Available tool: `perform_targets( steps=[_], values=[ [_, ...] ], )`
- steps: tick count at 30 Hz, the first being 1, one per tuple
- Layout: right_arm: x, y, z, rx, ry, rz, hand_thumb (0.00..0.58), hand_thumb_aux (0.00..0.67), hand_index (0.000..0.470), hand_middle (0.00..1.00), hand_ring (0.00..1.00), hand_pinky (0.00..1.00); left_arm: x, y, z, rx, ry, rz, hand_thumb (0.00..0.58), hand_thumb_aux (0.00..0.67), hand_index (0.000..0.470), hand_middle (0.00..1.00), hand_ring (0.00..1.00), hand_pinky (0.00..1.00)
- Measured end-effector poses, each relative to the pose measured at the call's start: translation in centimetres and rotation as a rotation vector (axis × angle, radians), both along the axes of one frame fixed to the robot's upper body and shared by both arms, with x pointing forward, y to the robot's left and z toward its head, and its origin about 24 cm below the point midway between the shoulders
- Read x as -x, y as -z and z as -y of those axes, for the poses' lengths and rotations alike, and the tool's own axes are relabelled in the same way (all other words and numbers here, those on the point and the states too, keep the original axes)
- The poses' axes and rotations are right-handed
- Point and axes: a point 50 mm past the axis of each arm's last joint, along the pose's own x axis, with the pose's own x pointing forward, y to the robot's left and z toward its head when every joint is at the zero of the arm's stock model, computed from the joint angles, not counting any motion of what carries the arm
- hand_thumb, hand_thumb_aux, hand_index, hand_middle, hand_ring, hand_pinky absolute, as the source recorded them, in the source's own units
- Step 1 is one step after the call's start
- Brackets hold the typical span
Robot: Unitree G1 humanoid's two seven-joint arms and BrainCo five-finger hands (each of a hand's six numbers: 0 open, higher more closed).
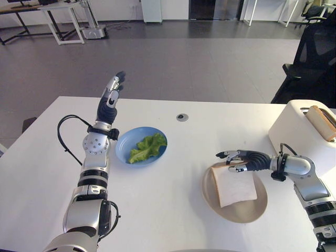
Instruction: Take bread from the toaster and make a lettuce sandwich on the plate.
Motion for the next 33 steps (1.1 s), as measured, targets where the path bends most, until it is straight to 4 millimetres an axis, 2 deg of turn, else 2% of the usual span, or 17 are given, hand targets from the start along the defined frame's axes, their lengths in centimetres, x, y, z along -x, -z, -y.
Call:
perform_targets(
  steps=[2, 4, 9, 11, 16, 19, 21, 26, 33],
  values=[
    [-0.2, 0.0, 0.5, 0.018, 0.037, 0.019, 0.000, 0.000, 0.000, 0.00, 0.00, 0.00, 0.0, 0.0, 0.0, 0.000, 0.000, 0.000, 0.000, 0.000, 0.000, 0.00, 0.00, 0.00],
    [-0.7, -1.0, 0.9, -0.002, 0.099, 0.109, 0.000, 0.000, 0.000, 0.00, 0.00, 0.00, 0.0, 0.0, 0.0, -0.005, -0.001, 0.002, 0.000, 0.000, 0.000, 0.00, 0.00, 0.00],
    [-3.1, -6.2, 0.7, -0.193, 0.243, 0.423, 0.000, 0.000, 0.000, 0.00, 0.00, 0.00, 0.0, 0.2, -0.1, -0.107, -0.032, -0.008, 0.000, 0.000, 0.000, 0.00, 0.00, 0.00],
    [-3.3, -6.7, 0.7, -0.258, 0.281, 0.472, 0.000, 0.000, 0.000, 0.00, 0.00, 0.00, -0.1, 0.4, -0.1, -0.231, -0.070, -0.016, 0.000, 0.000, 0.000, 0.00, 0.00, 0.00],
    [-3.5, -8.7, 0.7, -0.407, 0.343, 0.592, 0.000, 0.000, 0.000, 0.00, 0.00, 0.00, -0.5, 2.2, 0.3, -0.697, -0.208, -0.059, 0.000, 0.000, 0.000, 0.00, 0.00, 0.00],
    [-3.4, -9.2, 0.7, -0.444, 0.346, 0.622, 0.000, 0.000, 0.000, 0.00, 0.00, 0.00, -0.8, 3.4, -0.4, -1.095, -0.348, -0.056, 0.000, 0.000, 0.000, 0.00, 0.00, 0.00],
    [-3.2, -9.5, 0.6, -0.473, 0.333, 0.630, 0.000, 0.000, 0.000, 0.00, 0.00, 0.00, -1.0, 3.6, -0.7, -1.220, -0.412, -0.066, 0.000, 0.000, 0.000, 0.00, 0.00, 0.00],
    [-3.0, -9.9, 0.2, -0.503, 0.316, 0.636, 0.000, 0.000, 0.000, 0.00, 0.00, 0.00, -1.1, 3.6, -1.0, -1.319, -0.432, -0.130, 0.000, 0.000, 0.000, 0.00, 0.00, 0.00],
    [-3.3, -9.6, 0.4, -0.501, 0.337, 0.615, 0.000, 0.000, 0.000, 0.00, 0.00, 0.00, 0.4, 4.4, 0.3, -1.378, -0.234, -0.311, 0.000, 0.000, 0.000, 0.00, 0.00, 0.00]
  ],
)
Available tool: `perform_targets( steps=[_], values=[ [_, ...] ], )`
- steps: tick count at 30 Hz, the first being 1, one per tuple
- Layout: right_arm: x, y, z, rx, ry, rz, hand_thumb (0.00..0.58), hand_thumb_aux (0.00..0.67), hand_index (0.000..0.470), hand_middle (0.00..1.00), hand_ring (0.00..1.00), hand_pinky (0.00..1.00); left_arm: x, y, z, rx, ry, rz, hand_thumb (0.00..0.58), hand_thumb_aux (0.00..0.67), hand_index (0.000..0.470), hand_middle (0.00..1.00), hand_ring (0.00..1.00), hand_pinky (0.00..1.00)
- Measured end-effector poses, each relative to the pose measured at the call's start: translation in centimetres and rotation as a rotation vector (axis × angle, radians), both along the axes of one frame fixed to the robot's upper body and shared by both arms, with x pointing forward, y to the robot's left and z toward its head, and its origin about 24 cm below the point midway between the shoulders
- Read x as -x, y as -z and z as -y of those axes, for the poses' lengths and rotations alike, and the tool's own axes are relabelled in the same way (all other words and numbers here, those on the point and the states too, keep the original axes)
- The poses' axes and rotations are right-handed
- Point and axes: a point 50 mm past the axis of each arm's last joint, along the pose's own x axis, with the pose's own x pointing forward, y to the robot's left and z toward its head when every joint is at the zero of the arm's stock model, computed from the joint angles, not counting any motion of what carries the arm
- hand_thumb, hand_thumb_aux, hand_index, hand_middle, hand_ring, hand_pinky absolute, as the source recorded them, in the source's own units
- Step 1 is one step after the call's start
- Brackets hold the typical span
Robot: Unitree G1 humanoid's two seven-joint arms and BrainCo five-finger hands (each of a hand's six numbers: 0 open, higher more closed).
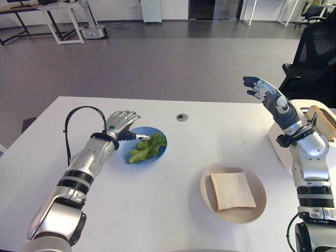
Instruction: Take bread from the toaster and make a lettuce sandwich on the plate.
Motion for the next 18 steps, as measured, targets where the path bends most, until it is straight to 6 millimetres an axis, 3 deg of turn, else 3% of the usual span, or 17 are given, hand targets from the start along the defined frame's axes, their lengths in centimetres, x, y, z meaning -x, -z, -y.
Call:
perform_targets(
  steps=[4, 13, 18],
  values=[
    [0.0, 0.0, 0.1, -0.003, 0.005, 0.001, 0.000, 0.000, 0.000, 0.00, 0.00, 0.00, 0.5, -0.5, 0.3, -0.033, 0.009, -0.037, 0.000, 0.000, 0.000, 0.00, 0.00, 0.00],
    [0.0, -0.1, 0.2, -0.004, 0.007, 0.002, 0.000, 0.000, 0.000, 0.00, 0.00, 0.00, 1.3, 0.3, -0.1, -0.074, -0.028, -0.149, 0.000, 0.000, 0.000, 0.00, 0.00, 0.00],
    [0.2, -0.1, 0.2, -0.001, 0.006, 0.007, 0.000, 0.000, 0.000, 0.00, 0.00, 0.00, 1.6, 1.9, 0.0, -0.093, -0.017, -0.222, 0.000, 0.000, 0.000, 0.00, 0.00, 0.00]
  ],
)
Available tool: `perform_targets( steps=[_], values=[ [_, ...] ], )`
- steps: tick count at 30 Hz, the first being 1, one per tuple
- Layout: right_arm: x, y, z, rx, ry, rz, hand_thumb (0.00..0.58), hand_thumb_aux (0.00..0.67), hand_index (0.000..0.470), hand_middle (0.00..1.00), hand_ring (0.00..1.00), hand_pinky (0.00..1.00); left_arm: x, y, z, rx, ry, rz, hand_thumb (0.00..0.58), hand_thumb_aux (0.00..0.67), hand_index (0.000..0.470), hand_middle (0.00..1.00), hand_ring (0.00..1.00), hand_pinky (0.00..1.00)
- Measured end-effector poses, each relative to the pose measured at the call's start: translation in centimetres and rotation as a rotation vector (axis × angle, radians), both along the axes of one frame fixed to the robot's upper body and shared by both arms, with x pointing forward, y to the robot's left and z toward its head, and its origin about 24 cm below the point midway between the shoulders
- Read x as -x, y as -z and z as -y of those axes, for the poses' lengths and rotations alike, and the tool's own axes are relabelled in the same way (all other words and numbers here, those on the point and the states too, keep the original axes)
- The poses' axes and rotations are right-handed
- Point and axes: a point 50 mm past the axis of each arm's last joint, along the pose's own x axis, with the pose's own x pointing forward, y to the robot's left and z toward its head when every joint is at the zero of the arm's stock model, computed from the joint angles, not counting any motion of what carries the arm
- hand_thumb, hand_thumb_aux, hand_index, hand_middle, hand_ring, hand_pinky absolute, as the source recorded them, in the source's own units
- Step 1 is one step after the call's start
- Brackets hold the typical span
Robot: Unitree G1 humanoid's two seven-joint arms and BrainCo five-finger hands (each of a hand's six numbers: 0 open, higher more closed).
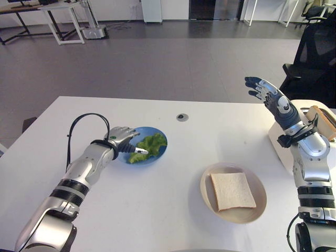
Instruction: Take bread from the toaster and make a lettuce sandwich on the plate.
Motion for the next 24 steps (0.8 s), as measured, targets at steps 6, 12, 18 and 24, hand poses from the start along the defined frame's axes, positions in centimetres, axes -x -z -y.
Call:
perform_targets(
  steps=[6, 12, 18, 24],
  values=[
    [0.2, -0.3, -0.1, 0.001, -0.003, 0.005, 0.000, 0.000, 0.000, 0.00, 0.00, 0.00, 0.2, 0.9, 0.3, -0.002, 0.029, -0.065, 0.571, 0.589, 0.413, 0.00, 0.00, 0.00],
    [0.3, -0.3, -0.2, 0.002, -0.004, -0.003, 0.000, 0.000, 0.000, 0.00, 0.00, 0.00, 0.0, 1.0, 0.3, 0.033, 0.025, -0.087, 0.580, 0.670, 0.470, 0.00, 0.00, 0.00],
    [0.6, -0.6, -0.5, 0.006, -0.005, -0.010, 0.000, 0.000, 0.000, 0.00, 0.00, 0.00, -0.3, 1.6, 0.9, 0.098, 0.078, -0.086, 0.580, 0.670, 0.470, 0.00, 0.00, 0.00],
    [0.5, -0.4, -0.4, 0.002, 0.021, -0.023, 0.000, 0.000, 0.000, 0.00, 0.00, 0.00, -0.8, 0.0, 2.0, 0.170, 0.187, 0.094, 0.580, 0.670, 0.470, 0.00, 0.00, 0.00]
  ],
)
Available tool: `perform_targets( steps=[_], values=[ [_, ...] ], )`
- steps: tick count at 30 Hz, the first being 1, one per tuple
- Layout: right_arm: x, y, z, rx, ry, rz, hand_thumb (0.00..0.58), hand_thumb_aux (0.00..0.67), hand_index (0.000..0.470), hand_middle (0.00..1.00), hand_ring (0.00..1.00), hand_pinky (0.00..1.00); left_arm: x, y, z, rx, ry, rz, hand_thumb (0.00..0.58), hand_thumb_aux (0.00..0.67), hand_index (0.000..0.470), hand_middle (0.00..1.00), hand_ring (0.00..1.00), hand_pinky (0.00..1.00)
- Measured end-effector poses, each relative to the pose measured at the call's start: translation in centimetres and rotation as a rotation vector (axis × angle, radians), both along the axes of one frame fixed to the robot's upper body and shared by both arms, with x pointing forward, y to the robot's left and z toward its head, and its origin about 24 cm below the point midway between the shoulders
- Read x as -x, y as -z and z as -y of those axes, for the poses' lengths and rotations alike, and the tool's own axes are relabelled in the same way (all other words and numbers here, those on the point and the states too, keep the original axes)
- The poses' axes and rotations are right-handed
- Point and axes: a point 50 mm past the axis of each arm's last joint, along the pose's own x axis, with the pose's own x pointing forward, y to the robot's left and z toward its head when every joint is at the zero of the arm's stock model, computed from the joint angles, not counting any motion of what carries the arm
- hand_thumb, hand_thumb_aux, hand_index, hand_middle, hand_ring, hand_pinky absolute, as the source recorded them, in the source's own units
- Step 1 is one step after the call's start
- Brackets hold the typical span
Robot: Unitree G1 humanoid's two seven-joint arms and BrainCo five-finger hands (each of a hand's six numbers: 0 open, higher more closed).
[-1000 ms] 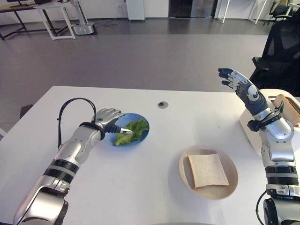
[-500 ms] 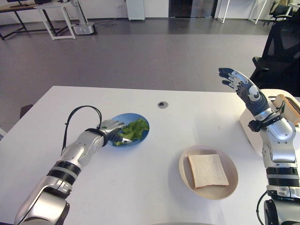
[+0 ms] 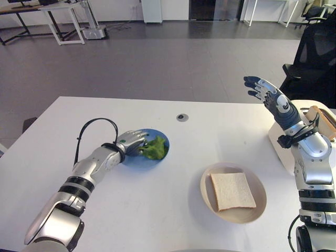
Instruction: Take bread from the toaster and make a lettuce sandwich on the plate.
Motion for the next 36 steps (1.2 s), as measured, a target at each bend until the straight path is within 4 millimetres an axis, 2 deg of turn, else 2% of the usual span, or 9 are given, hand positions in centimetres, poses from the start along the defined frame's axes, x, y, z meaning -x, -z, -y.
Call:
perform_targets(
  steps=[4, 8, 11, 16, 24, 31, 35, 36],
  values=[
    [-0.1, 0.0, 0.2, -0.011, 0.022, -0.002, 0.000, 0.000, 0.000, 0.00, 0.00, 0.00, -0.5, -3.0, 0.7, 0.035, 0.052, 0.152, 0.580, 0.670, 0.470, 0.00, 0.00, 0.00],
    [-0.1, 0.0, 0.6, -0.020, 0.046, 0.000, 0.000, 0.000, 0.000, 0.00, 0.00, 0.00, -0.2, -3.9, 1.8, 0.058, 0.114, 0.187, 0.580, 0.670, 0.470, 0.00, 0.00, 0.00],
    [-0.3, 0.2, 0.9, -0.025, 0.061, -0.012, 0.000, 0.000, 0.000, 0.00, 0.00, 0.00, 0.3, -4.6, 4.1, 0.203, 0.218, 0.170, 0.580, 0.670, 0.470, 0.00, 0.00, 0.00],
    [-0.4, 0.0, 1.2, -0.078, 0.054, -0.009, 0.000, 0.000, 0.000, 0.00, 0.00, 0.00, 1.6, -2.5, 9.9, 0.357, 0.412, -0.004, 0.580, 0.670, 0.470, 0.00, 0.00, 0.00],
    [-0.4, 0.0, 1.1, -0.093, 0.051, -0.008, 0.000, 0.000, 0.000, 0.00, 0.00, 0.00, 4.4, 0.3, 18.4, 0.409, 0.692, -0.208, 0.580, 0.670, 0.470, 0.00, 0.00, 0.00],
    [-0.1, -0.3, 1.1, -0.130, 0.035, 0.012, 0.000, 0.000, 0.000, 0.00, 0.00, 0.00, 5.8, 1.7, 20.7, 0.369, 0.774, -0.277, 0.580, 0.670, 0.470, 0.00, 0.00, 0.00],
    [0.3, -0.2, 1.1, -0.131, 0.031, 0.009, 0.000, 0.000, 0.000, 0.00, 0.00, 0.00, 5.7, 2.4, 20.6, 0.335, 0.753, -0.254, 0.580, 0.670, 0.470, 0.00, 0.00, 0.00],
    [0.3, -0.1, 1.1, -0.131, 0.031, 0.007, 0.000, 0.000, 0.000, 0.00, 0.00, 0.00, 5.7, 2.5, 20.7, 0.336, 0.754, -0.253, 0.505, 0.428, 0.300, 0.00, 0.00, 0.00]
  ],
)
